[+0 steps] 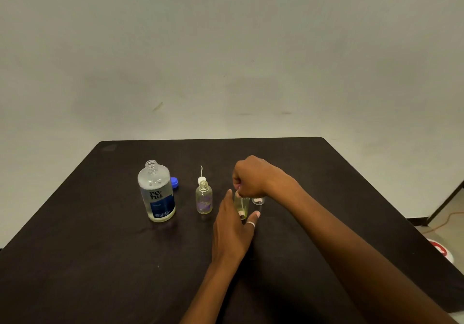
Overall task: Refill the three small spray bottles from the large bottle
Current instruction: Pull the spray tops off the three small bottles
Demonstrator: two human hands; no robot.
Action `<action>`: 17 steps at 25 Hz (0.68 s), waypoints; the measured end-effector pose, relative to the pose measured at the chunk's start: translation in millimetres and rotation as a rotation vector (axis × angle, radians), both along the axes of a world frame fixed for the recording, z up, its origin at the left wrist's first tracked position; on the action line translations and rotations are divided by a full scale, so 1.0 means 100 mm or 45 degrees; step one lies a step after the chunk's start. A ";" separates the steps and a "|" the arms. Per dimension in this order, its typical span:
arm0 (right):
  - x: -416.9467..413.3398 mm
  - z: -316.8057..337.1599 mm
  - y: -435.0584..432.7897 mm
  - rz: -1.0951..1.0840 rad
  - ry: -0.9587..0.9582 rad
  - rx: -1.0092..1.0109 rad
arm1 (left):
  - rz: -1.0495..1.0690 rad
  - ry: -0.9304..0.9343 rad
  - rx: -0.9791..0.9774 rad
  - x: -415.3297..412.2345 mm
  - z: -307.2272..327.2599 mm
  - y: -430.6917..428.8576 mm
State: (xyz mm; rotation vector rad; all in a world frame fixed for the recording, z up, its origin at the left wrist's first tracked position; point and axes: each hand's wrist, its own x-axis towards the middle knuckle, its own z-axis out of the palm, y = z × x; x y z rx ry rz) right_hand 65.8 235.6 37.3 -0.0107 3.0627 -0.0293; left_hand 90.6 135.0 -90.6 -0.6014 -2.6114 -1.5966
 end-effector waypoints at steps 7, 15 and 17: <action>-0.01 -0.08 0.02 -0.032 0.085 -0.060 | 0.098 0.062 0.146 -0.14 -0.06 0.04; 0.04 0.00 -0.11 -0.221 0.226 0.162 | 0.097 0.027 0.093 -0.20 -0.06 0.04; 0.03 0.00 -0.11 -0.180 0.207 0.136 | 0.099 0.030 0.086 -0.19 -0.05 0.04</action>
